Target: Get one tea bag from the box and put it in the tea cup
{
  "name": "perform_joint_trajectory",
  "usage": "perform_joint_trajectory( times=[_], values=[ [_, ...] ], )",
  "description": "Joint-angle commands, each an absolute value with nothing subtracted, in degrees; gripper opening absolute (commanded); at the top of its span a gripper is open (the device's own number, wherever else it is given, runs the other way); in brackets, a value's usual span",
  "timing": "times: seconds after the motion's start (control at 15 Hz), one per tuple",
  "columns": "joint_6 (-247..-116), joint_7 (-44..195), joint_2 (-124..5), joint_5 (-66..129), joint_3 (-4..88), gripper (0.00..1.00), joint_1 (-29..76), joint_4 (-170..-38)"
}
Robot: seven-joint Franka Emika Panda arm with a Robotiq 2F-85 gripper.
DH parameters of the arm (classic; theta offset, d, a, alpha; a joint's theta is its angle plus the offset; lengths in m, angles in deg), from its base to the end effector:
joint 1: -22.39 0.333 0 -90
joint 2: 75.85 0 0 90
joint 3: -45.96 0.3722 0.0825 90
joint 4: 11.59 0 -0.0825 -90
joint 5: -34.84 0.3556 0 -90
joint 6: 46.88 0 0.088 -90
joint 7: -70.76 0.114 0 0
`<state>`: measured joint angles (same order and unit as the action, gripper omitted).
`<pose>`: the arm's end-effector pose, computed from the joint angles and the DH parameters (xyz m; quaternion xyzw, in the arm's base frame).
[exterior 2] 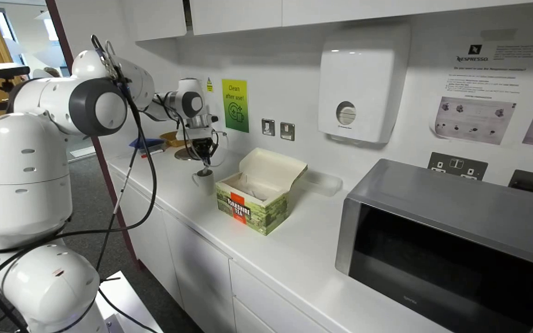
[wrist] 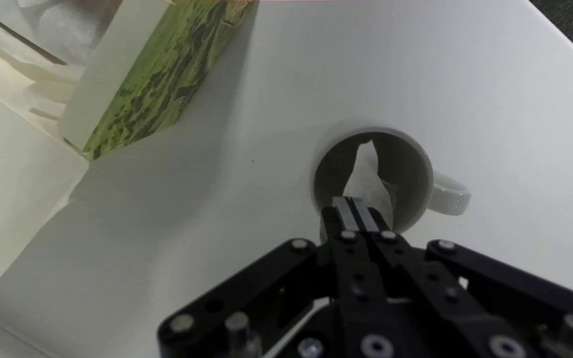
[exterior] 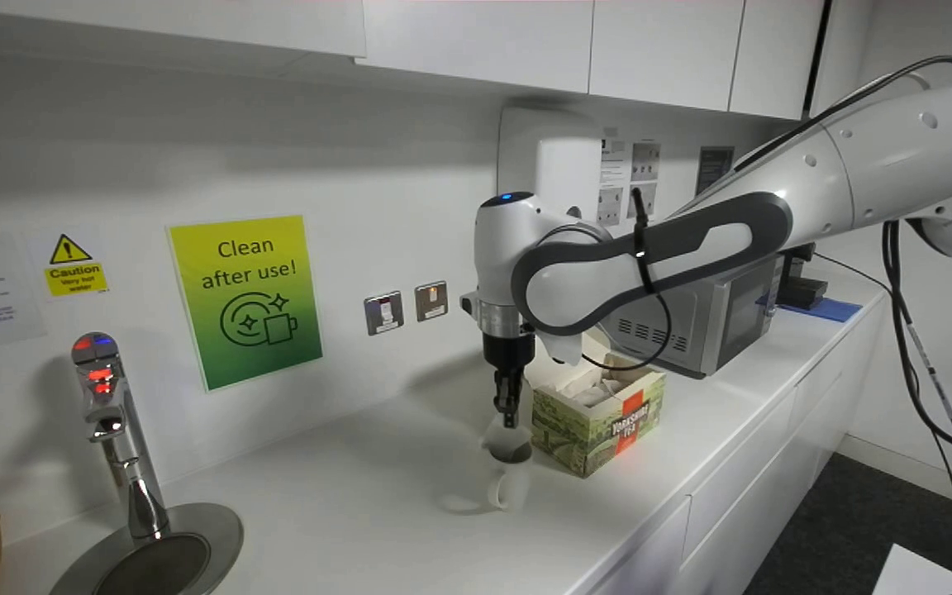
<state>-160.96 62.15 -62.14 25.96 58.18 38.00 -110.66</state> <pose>0.5572 0.2684 0.5047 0.9399 0.3381 0.0220 0.0430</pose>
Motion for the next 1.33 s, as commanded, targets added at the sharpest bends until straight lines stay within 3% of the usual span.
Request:
perform_joint_trajectory(
  times=[0.0, 0.6, 0.67, 0.73, 1.27],
  values=[
    [-159.37, 63.59, -62.29, 24.38, 57.84, 0.0, 37.88, -110.57],
    [-159.31, 64.38, -62.59, 20.12, 57.65, 0.0, 38.43, -111.23],
    [-159.1, 65.12, -62.53, 19.63, 57.58, 0.26, 38.54, -111.14],
    [-158.97, 65.31, -62.51, 19.51, 57.61, 0.27, 38.52, -111.1],
    [-157.24, 66.58, -62.45, 19.37, 57.71, 0.85, 38.5, -110.63]
  ],
)
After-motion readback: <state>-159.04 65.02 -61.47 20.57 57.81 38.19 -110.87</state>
